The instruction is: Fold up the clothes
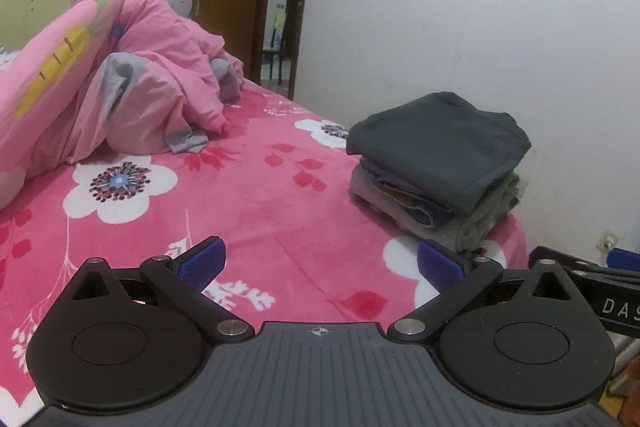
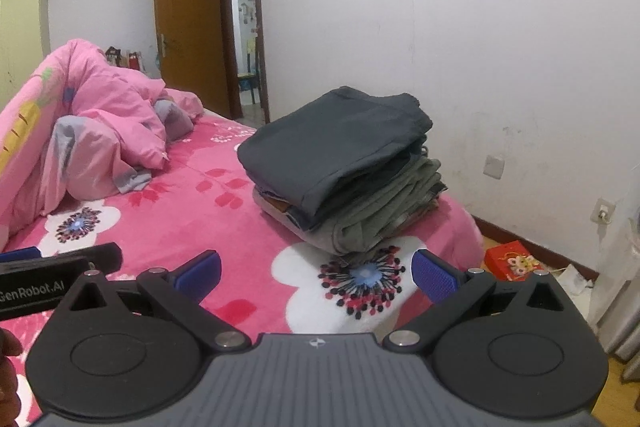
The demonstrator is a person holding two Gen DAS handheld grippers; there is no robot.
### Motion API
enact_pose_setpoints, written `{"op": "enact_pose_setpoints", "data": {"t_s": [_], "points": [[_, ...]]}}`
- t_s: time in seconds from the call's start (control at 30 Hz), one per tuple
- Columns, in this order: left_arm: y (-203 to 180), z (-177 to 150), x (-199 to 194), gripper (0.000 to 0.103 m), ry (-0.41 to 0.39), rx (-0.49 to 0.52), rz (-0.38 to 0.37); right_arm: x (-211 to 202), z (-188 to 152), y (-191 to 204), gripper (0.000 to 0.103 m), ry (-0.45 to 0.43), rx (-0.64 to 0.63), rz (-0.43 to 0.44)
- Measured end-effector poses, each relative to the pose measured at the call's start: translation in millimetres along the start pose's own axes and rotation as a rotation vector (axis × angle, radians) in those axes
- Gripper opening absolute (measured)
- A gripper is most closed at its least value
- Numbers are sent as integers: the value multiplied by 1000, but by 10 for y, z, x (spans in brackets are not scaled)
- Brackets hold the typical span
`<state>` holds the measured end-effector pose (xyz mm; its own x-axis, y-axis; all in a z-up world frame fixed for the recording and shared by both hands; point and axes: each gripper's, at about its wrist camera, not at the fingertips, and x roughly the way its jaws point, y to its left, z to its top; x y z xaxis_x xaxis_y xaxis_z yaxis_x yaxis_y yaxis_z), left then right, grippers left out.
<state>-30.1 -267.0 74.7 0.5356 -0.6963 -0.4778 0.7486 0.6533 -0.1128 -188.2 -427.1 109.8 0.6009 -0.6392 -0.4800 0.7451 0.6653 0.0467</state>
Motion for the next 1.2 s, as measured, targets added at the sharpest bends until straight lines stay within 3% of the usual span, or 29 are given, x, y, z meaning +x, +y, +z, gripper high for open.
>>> {"op": "enact_pose_setpoints", "data": {"t_s": [1.2], "points": [[158,-37,73,103,24,-78,54,48,-14,197,103,2,-56,19]]}}
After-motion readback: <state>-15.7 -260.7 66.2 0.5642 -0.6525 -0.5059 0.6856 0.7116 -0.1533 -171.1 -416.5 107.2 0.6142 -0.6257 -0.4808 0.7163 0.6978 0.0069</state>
